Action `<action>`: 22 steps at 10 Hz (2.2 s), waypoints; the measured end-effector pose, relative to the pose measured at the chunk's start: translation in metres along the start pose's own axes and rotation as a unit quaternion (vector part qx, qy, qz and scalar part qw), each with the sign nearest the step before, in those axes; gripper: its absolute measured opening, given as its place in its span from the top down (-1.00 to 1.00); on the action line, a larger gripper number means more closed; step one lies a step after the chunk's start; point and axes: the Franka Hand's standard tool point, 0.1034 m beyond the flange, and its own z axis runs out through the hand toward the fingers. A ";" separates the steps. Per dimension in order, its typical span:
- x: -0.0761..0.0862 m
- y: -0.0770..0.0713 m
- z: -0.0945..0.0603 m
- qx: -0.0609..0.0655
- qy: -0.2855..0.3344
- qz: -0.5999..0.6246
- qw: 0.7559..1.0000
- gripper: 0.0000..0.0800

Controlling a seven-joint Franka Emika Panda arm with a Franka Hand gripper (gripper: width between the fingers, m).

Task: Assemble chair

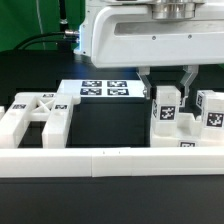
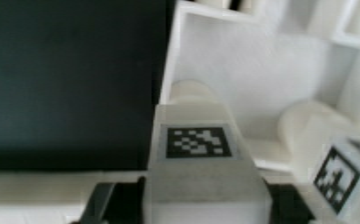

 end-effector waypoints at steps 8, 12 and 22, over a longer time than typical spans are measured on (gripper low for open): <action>0.001 -0.011 0.001 0.026 0.009 0.444 0.895 0.29; 0.000 -0.012 0.001 0.025 0.009 0.417 0.909 -0.31; 0.000 -0.010 0.001 0.007 0.018 -0.028 0.999 -0.62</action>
Offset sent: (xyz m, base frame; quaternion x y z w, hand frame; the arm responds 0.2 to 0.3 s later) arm -0.0135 0.0031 -0.0088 0.0186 -0.0037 0.3133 0.9495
